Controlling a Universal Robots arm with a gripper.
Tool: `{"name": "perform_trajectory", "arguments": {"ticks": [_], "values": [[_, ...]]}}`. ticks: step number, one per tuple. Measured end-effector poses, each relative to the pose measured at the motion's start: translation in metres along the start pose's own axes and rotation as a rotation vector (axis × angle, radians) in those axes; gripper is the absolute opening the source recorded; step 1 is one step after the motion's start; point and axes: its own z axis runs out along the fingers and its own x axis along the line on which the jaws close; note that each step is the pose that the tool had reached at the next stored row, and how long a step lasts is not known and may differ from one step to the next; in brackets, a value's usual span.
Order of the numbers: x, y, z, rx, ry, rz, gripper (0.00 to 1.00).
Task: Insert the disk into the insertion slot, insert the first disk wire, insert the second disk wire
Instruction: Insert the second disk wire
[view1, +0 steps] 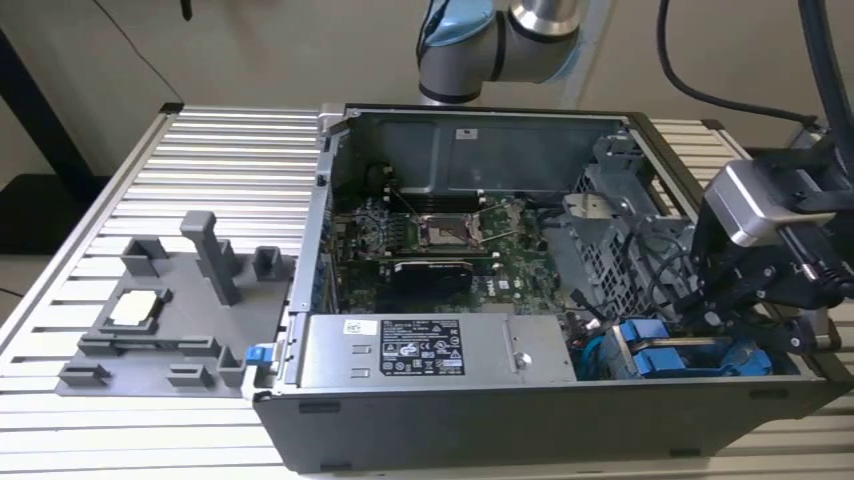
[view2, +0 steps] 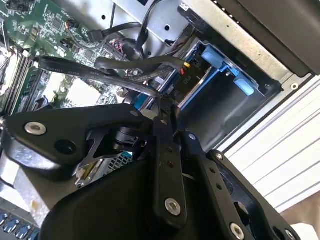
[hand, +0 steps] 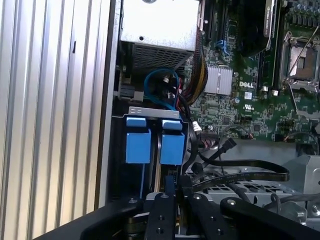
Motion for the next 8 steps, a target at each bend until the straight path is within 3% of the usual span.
{"name": "perform_trajectory", "arguments": {"ticks": [8], "values": [[0.0007,-0.0004,0.0036,0.0044,-0.0006,0.025,0.16]]}}
